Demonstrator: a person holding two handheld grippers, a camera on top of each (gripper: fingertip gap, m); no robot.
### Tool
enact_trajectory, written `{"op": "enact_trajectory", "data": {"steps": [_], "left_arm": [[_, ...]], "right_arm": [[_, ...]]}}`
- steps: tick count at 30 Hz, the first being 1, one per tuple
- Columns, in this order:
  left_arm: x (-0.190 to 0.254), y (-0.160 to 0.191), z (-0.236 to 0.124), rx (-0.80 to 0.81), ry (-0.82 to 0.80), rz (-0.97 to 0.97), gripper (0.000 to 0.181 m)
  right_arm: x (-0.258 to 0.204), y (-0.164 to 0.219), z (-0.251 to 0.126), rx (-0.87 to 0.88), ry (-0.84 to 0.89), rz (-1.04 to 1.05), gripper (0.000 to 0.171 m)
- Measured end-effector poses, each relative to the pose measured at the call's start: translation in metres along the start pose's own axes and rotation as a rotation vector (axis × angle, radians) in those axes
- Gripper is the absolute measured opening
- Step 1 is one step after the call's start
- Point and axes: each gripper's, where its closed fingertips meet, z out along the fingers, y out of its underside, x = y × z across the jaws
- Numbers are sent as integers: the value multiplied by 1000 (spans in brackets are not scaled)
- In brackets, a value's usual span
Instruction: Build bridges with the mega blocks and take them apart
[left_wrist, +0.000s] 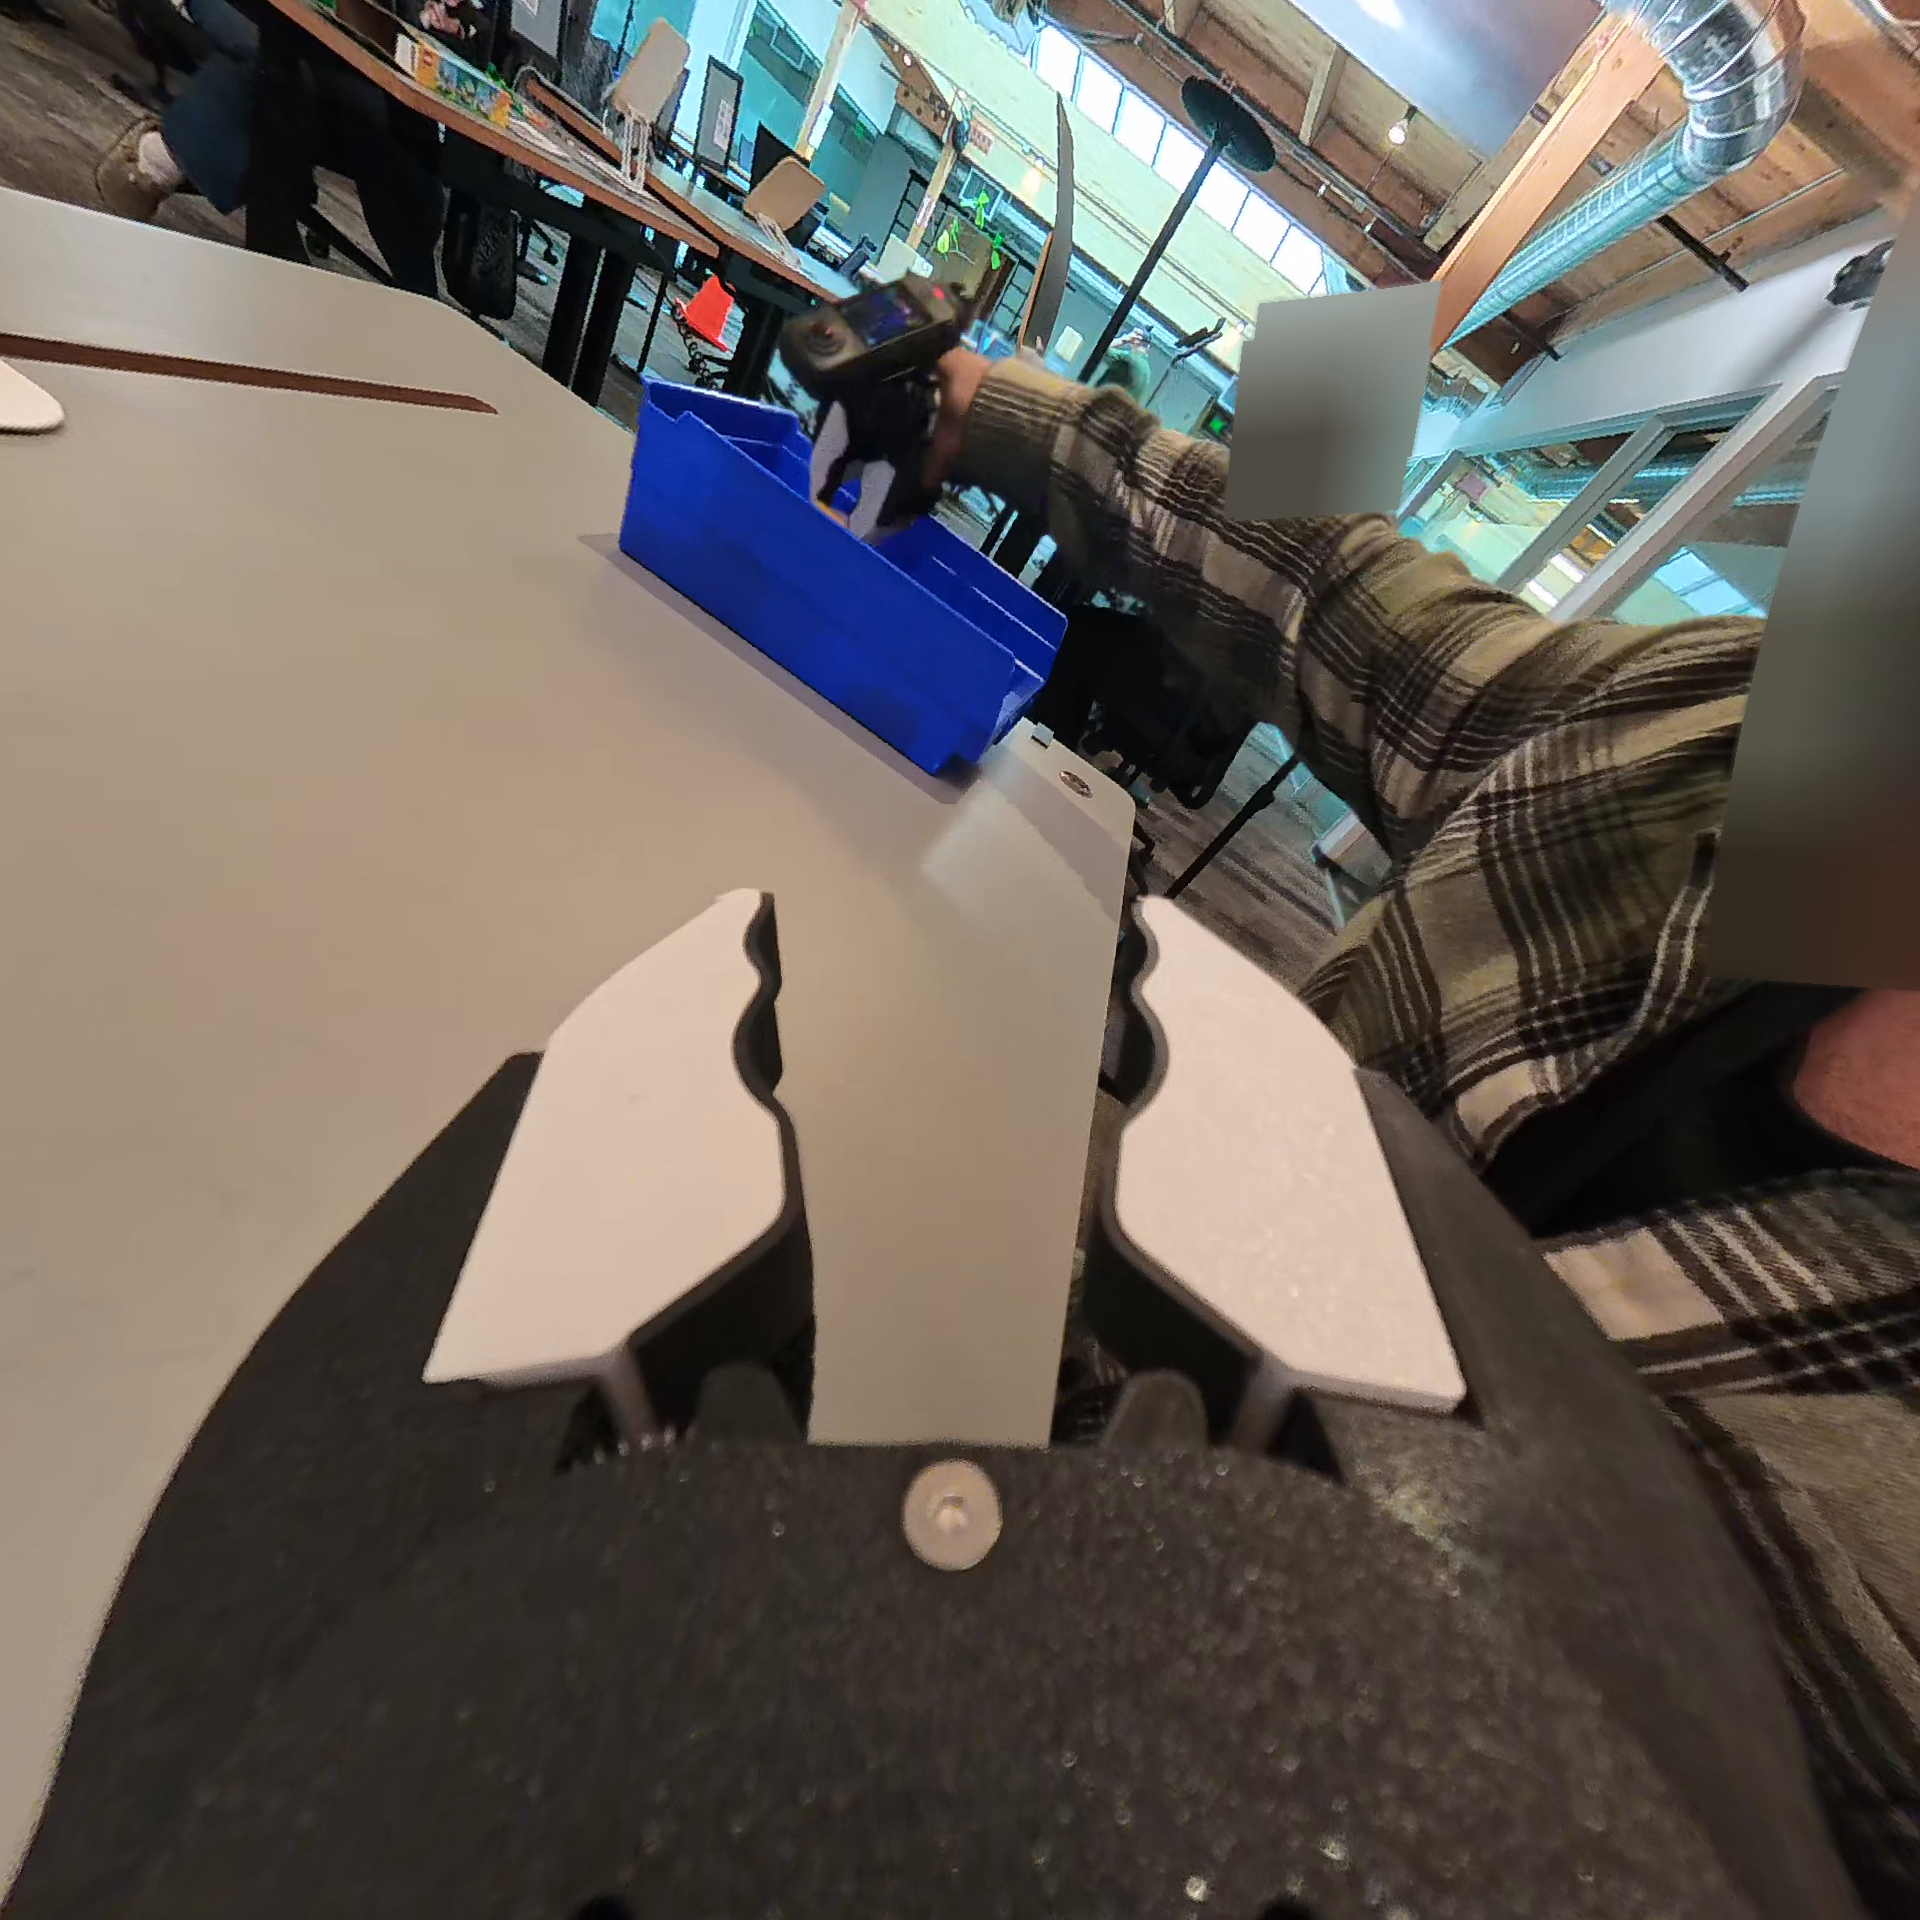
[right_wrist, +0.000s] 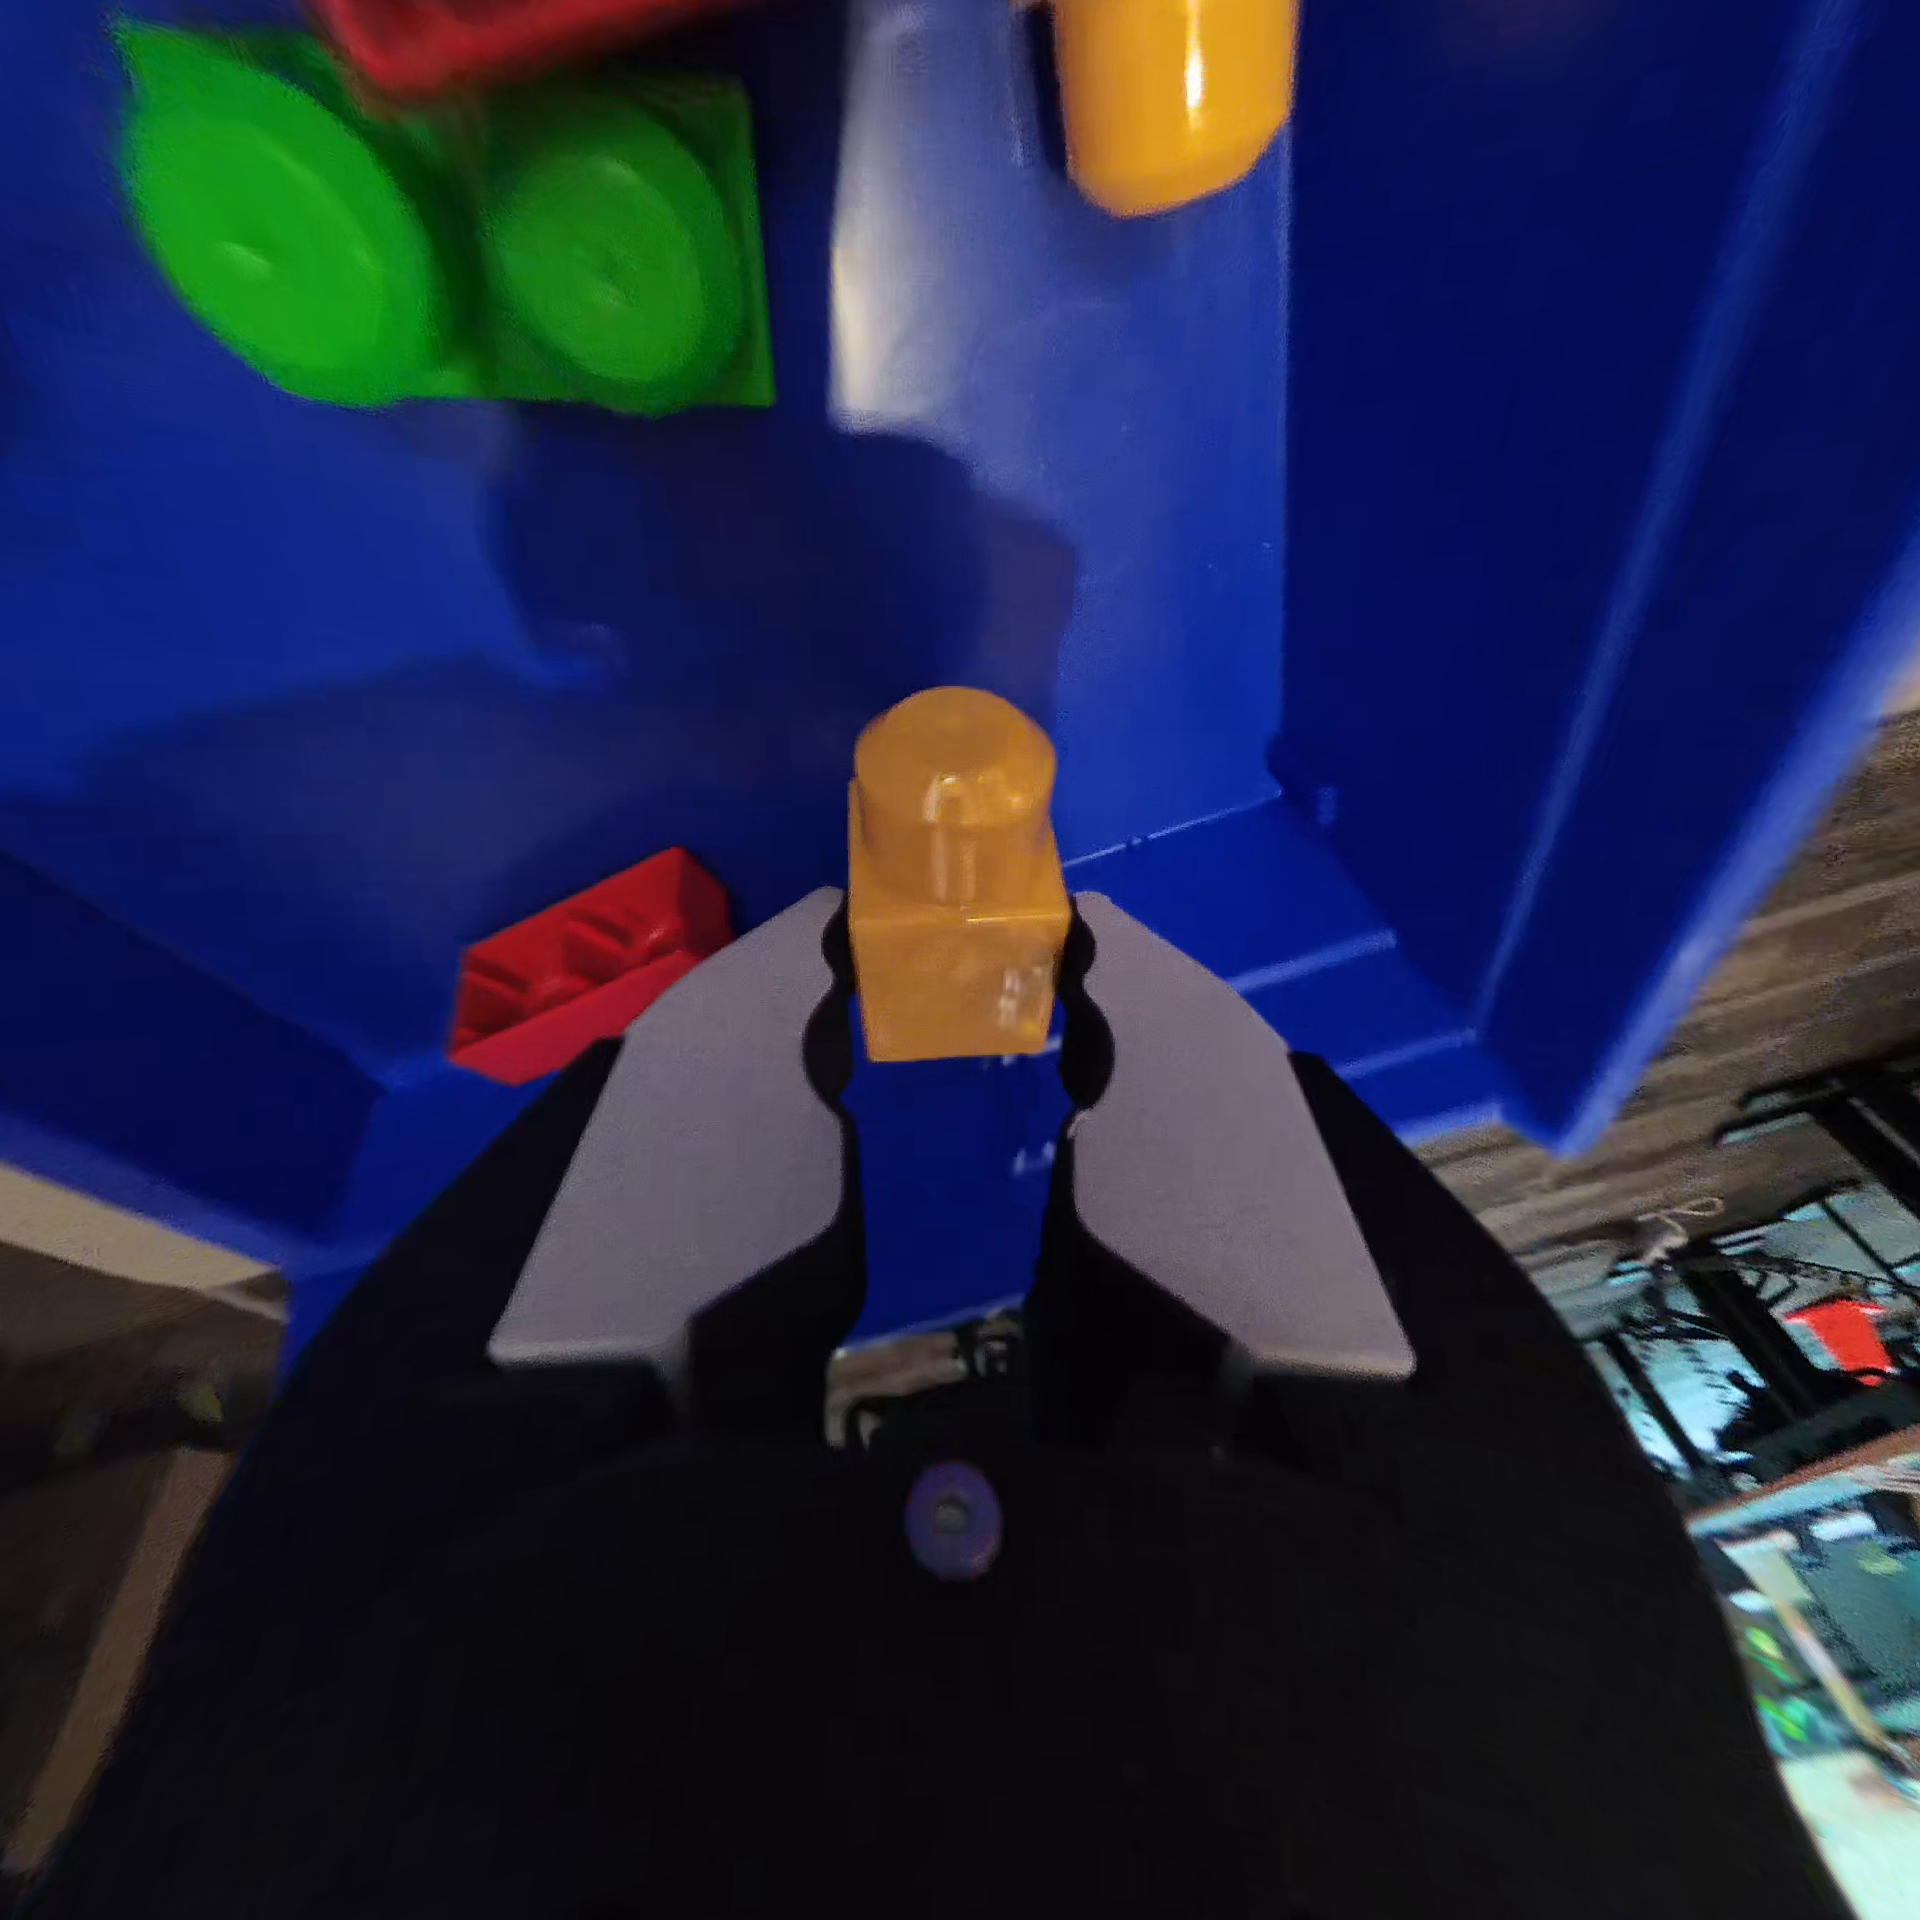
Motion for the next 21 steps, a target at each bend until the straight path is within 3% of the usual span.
{"op": "enact_trajectory", "data": {"steps": [6, 12, 18, 21], "left_arm": [[-15, -15, 11, 24, 13, 37, 63], [-25, -53, 33, 65, 72, 111, 63], [-28, -81, 49, 150, 166, 124, 60], [-30, -80, 52, 156, 179, 141, 60]], "right_arm": [[-29, -31, -94, 216, 12, 171, 36], [-99, -138, -180, 632, -69, 137, 36], [-189, -264, -204, 990, -225, 19, 36], [-230, -307, -202, 1087, -291, -59, 36]]}}
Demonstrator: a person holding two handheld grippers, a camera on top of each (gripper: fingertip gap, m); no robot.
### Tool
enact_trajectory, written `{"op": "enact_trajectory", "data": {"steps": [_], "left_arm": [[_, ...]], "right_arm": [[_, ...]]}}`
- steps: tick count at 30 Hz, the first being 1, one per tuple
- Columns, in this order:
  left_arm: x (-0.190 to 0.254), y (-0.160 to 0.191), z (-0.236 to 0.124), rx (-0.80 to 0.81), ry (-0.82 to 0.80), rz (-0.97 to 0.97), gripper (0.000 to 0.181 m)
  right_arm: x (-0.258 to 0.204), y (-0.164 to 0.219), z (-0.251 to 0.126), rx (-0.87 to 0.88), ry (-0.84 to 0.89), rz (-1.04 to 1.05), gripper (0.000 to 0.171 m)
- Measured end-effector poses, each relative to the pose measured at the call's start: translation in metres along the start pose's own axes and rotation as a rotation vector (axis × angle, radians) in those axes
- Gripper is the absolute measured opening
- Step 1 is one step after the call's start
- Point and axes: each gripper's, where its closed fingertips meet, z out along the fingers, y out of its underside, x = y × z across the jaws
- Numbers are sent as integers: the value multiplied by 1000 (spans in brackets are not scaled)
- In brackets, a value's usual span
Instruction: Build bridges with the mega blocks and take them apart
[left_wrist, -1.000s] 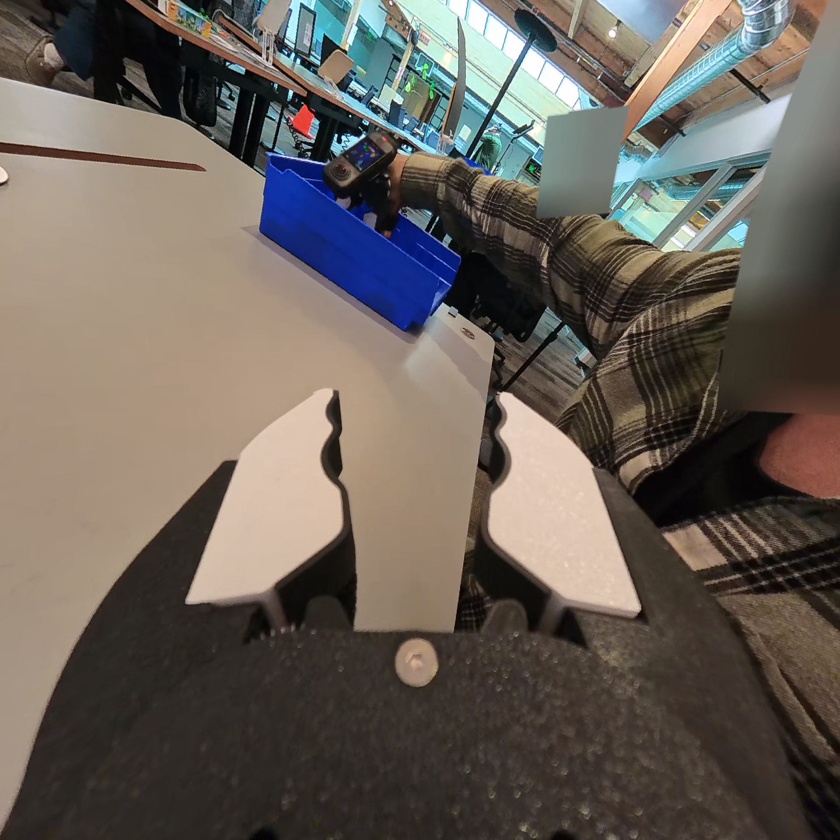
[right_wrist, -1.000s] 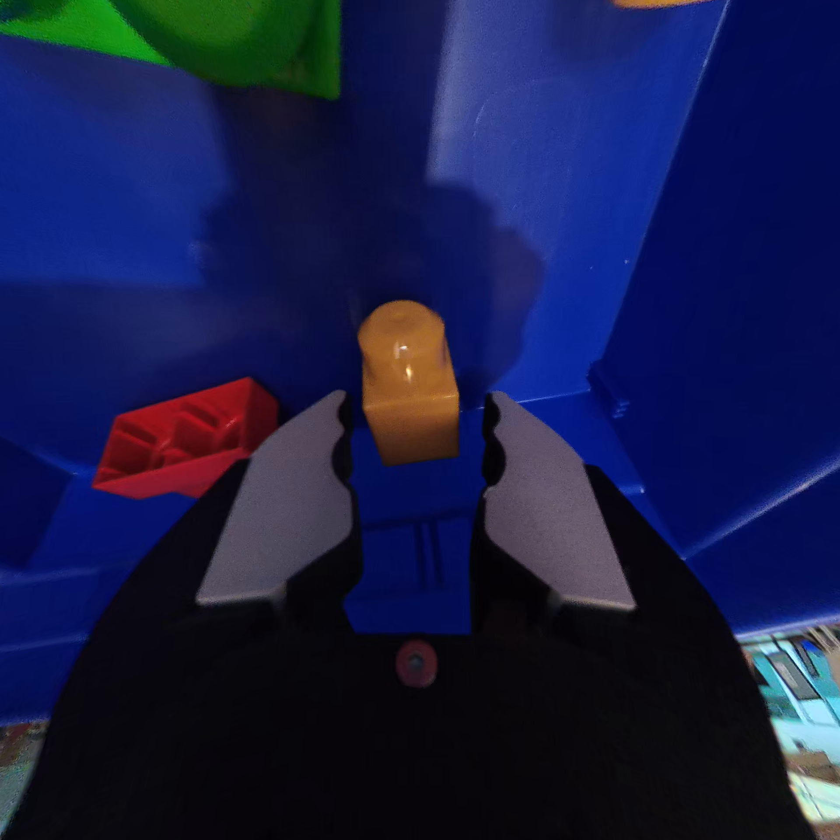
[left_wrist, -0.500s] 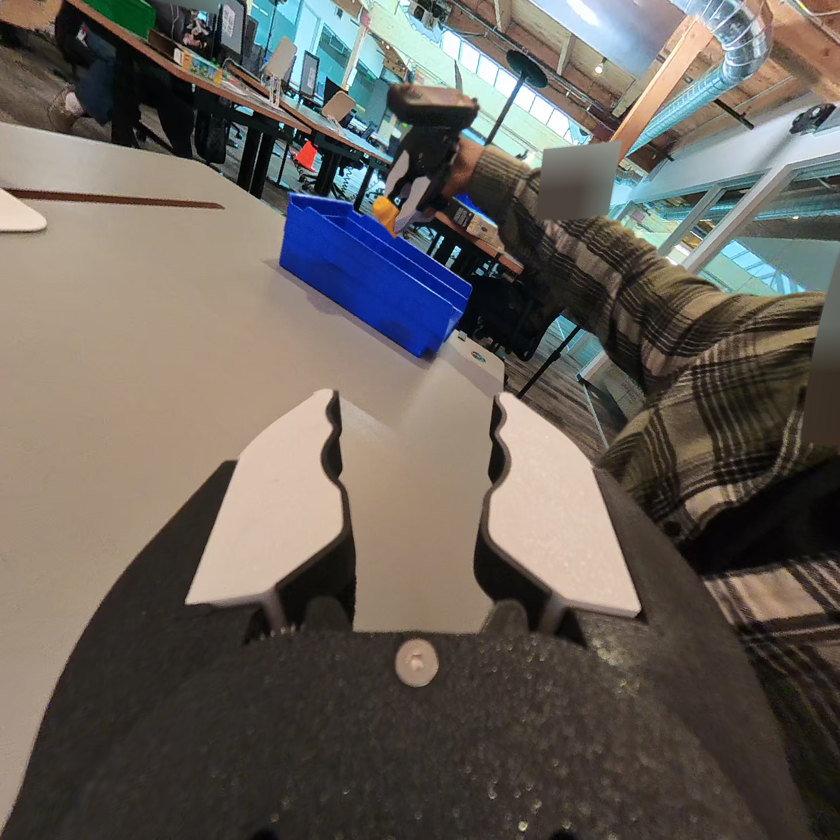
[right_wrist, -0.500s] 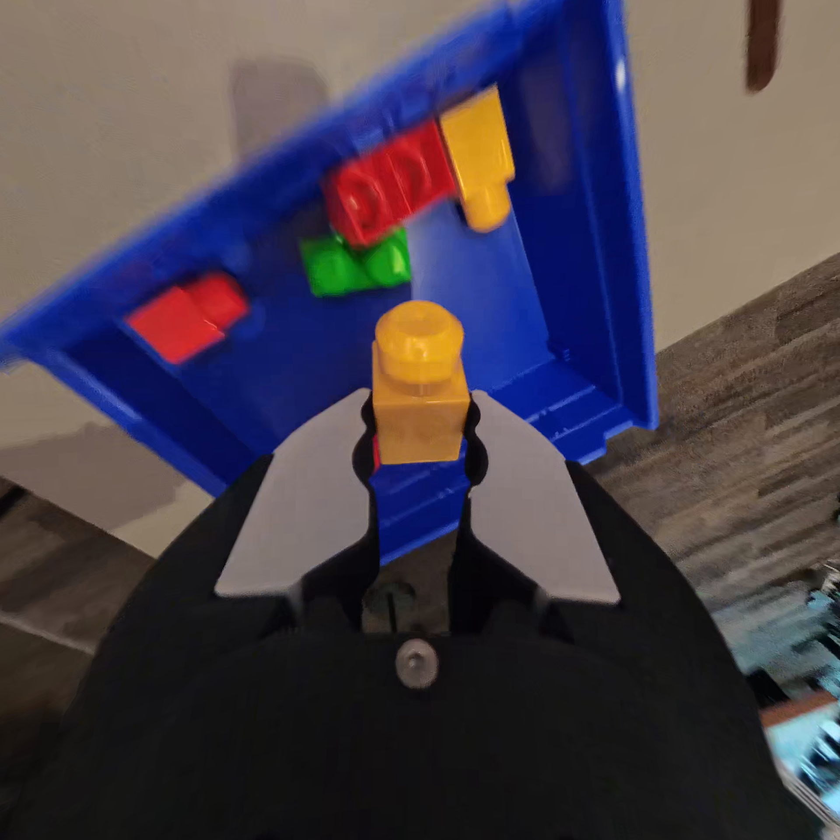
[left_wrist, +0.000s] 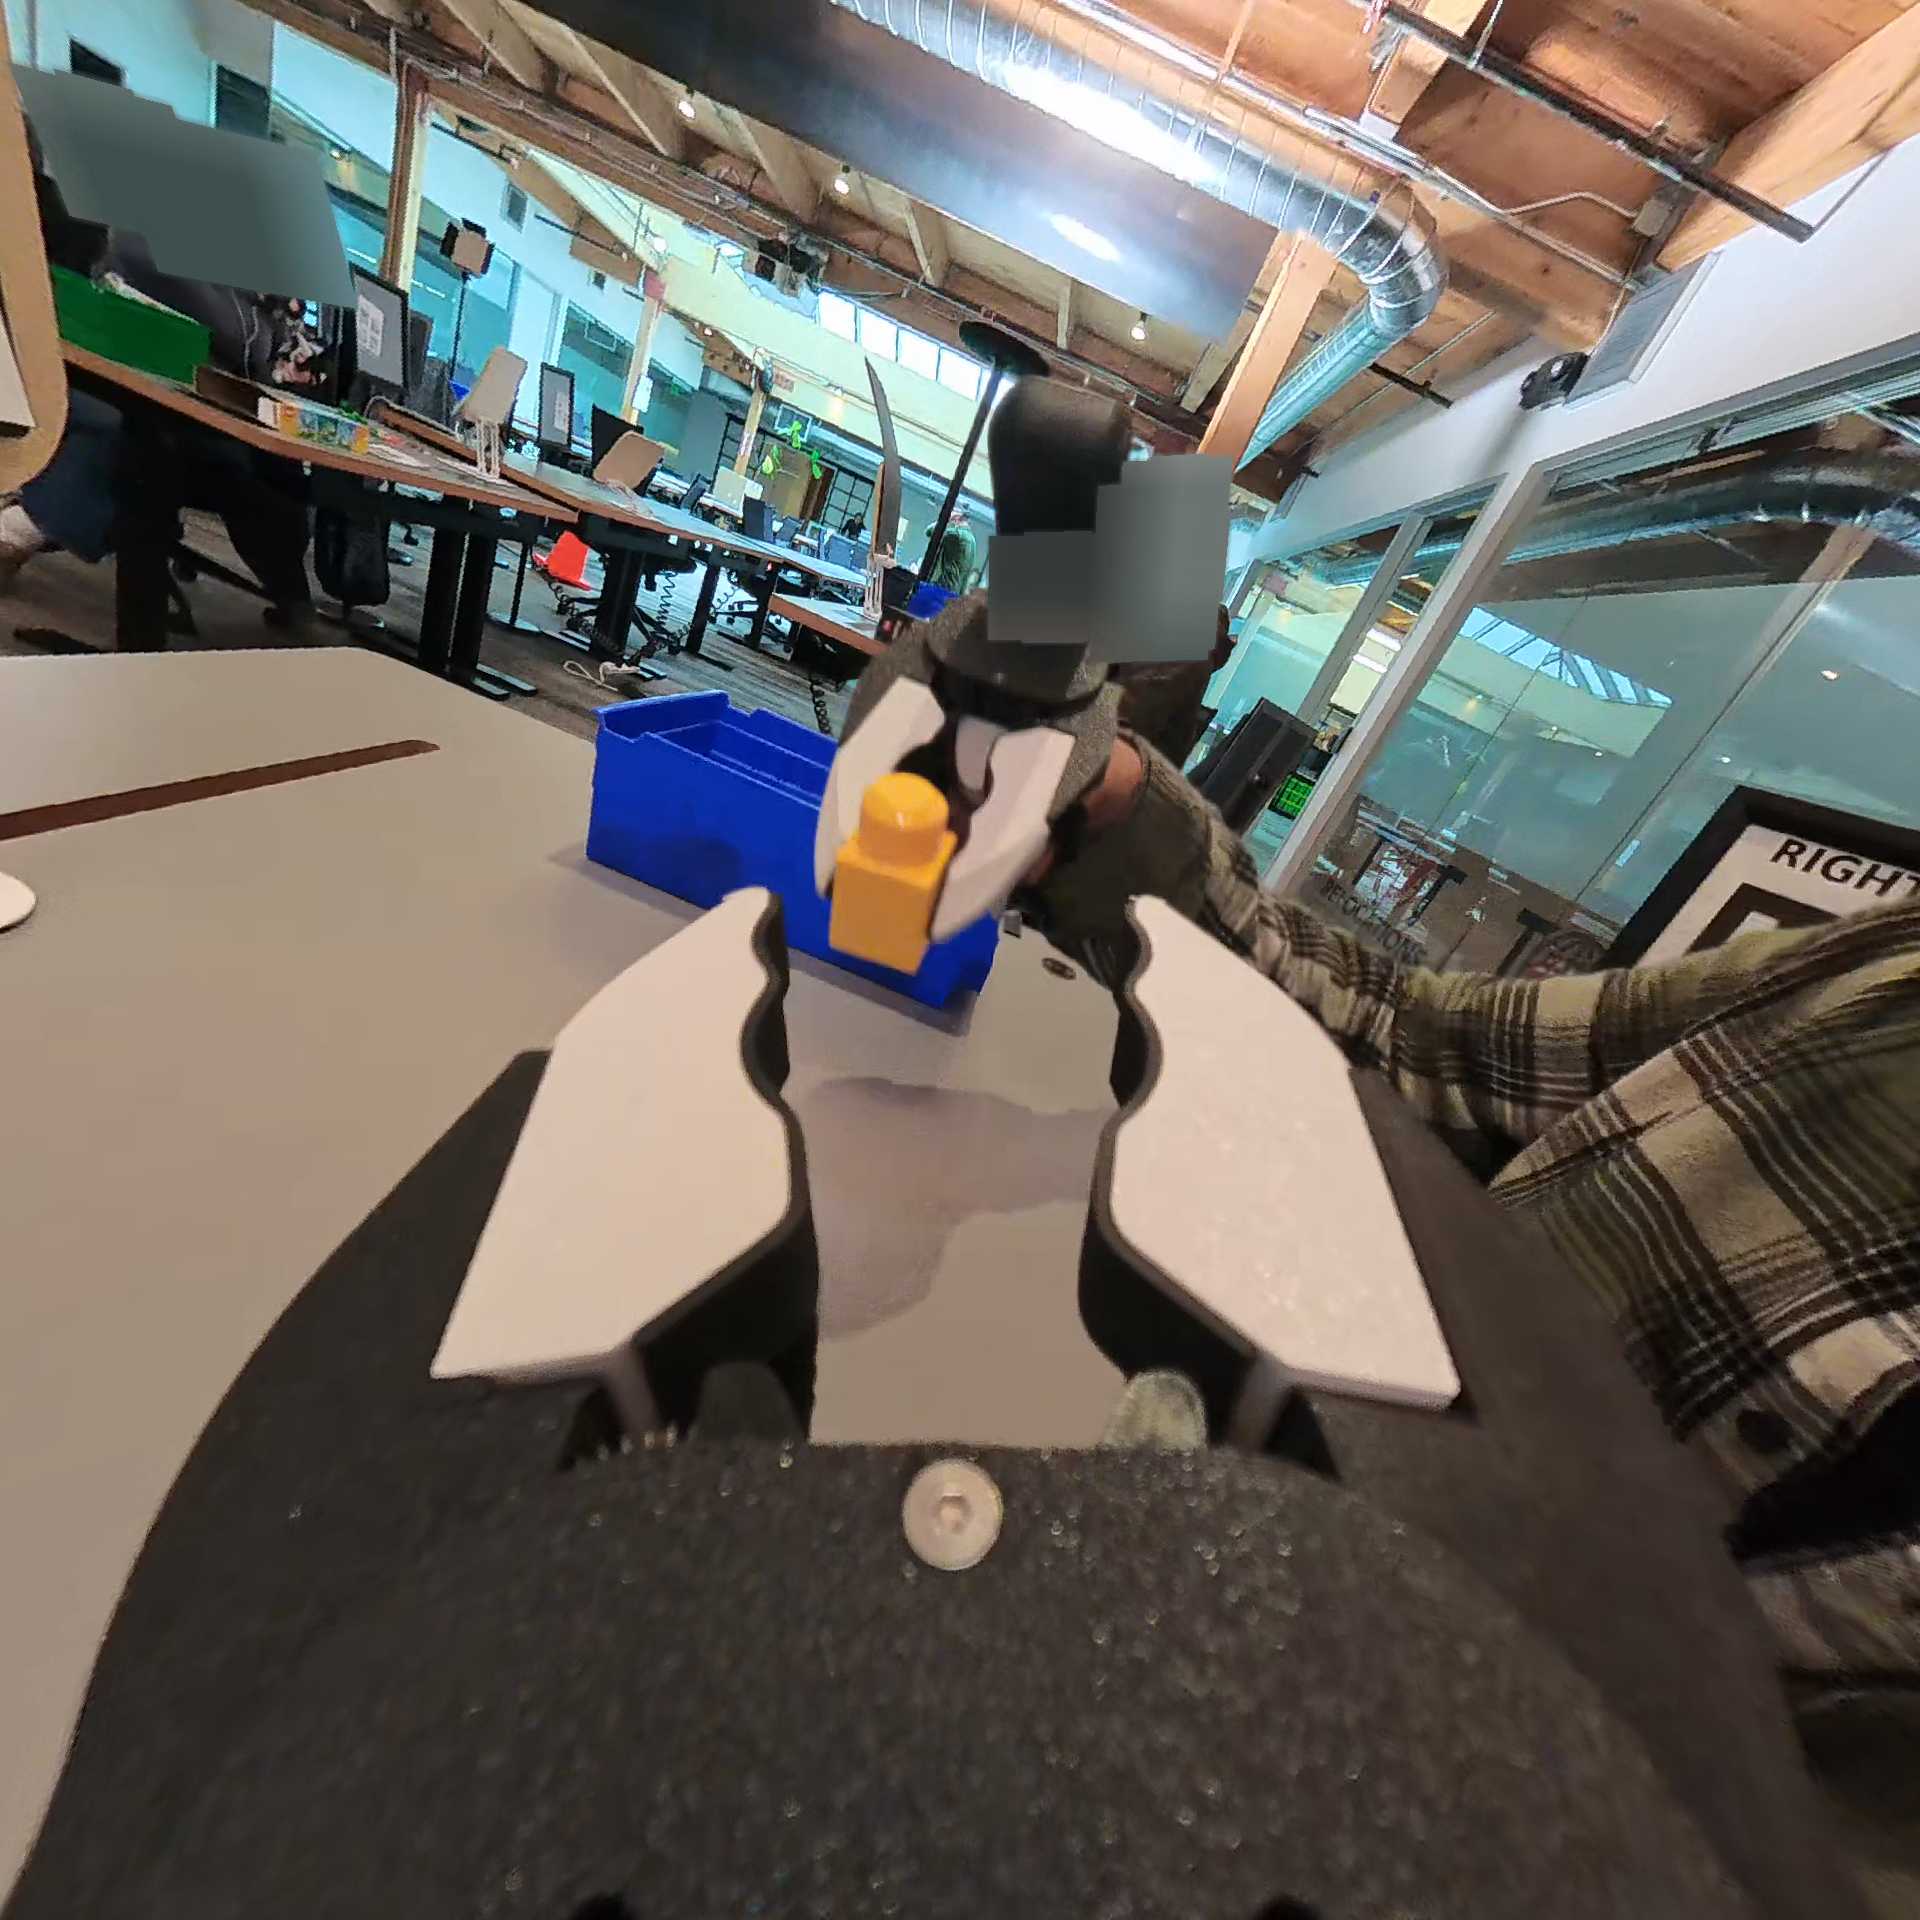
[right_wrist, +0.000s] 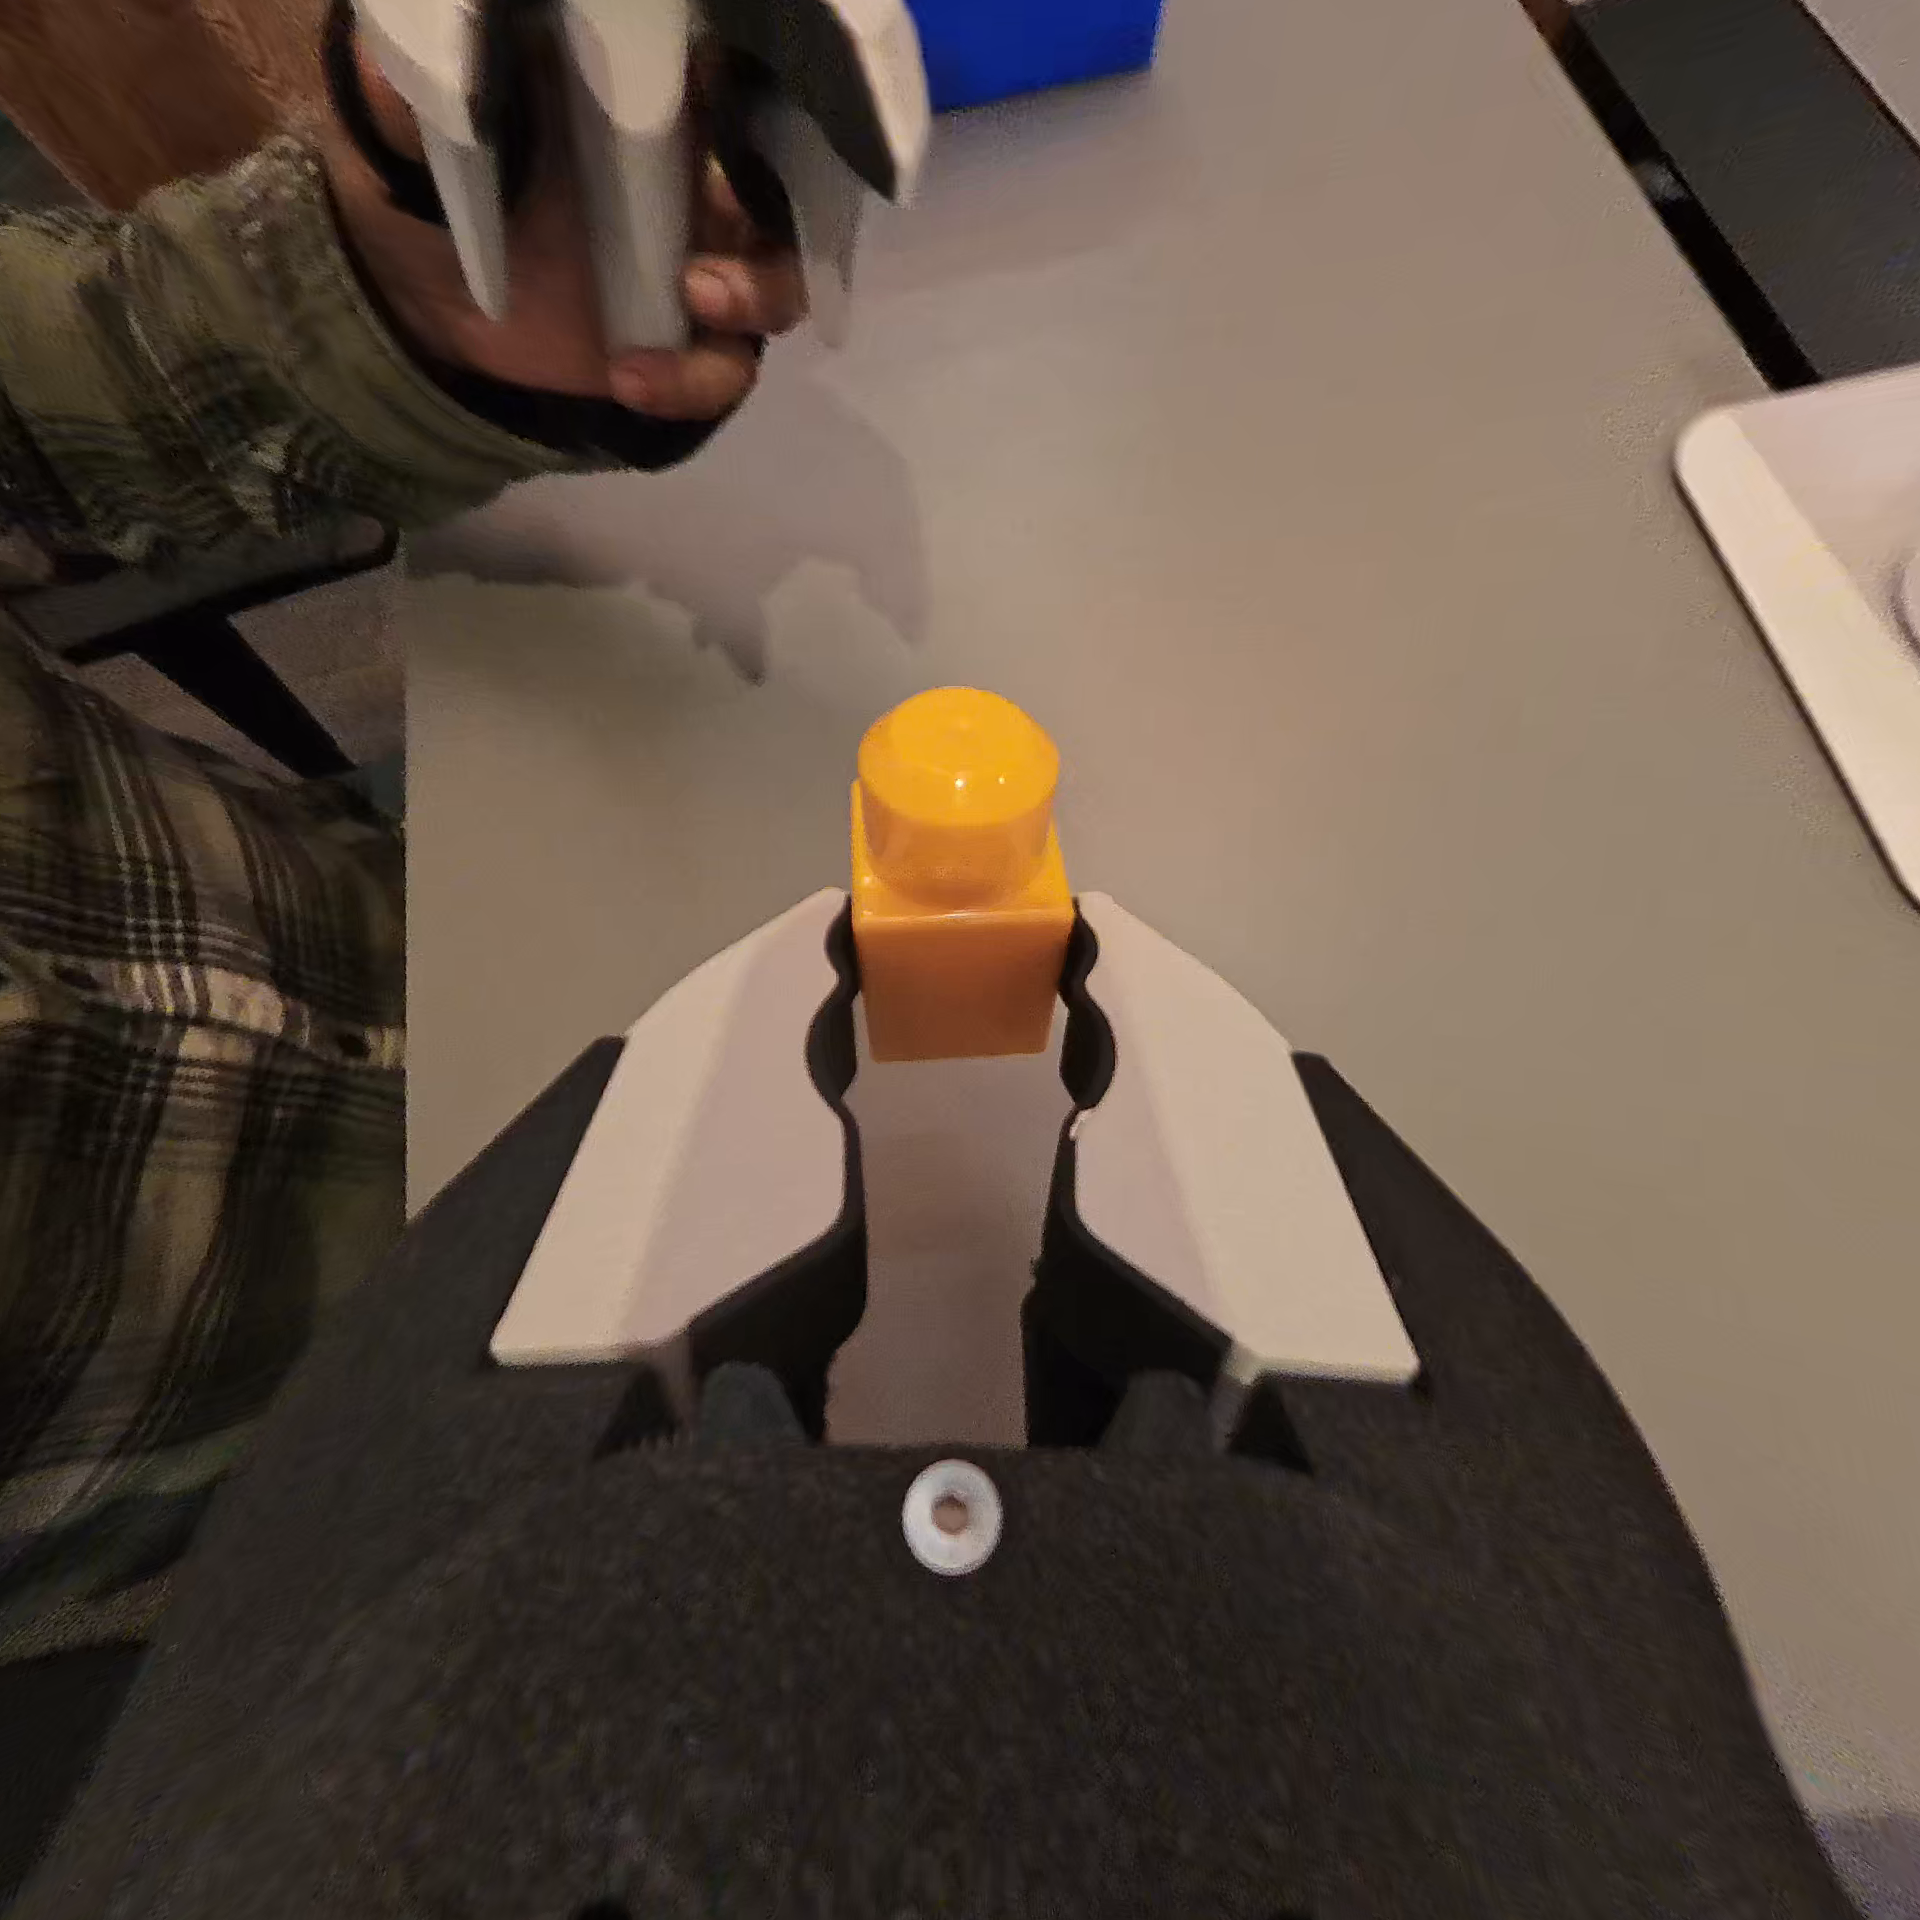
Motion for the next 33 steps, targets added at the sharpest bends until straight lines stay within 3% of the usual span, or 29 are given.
{"op": "enact_trajectory", "data": {"steps": [11, 19, 22, 27, 28, 30, 33], "left_arm": [[9, 32, 12, -150, 14, 60, 55], [3, 41, 15, -192, -26, 52, 52], [8, 44, 15, -199, 13, 48, 30], [9, 40, 10, -178, -31, 85, 29], [10, 37, 7, -163, -38, 89, 29], [10, 21, -8, -110, -87, 93, 29], [-4, -25, -74, -8, -309, 152, 29]], "right_arm": [[-45, -26, 66, 102, -211, -23, 36], [-58, -45, 77, 166, -276, -33, 36], [-61, -50, 80, 185, -285, -35, 36], [-65, -58, 82, 259, -319, -7, 37], [-66, -61, 81, 292, -327, -4, 38], [-67, -63, 79, 336, -333, 17, 63], [-63, -60, 73, 374, -274, 31, 75]]}}
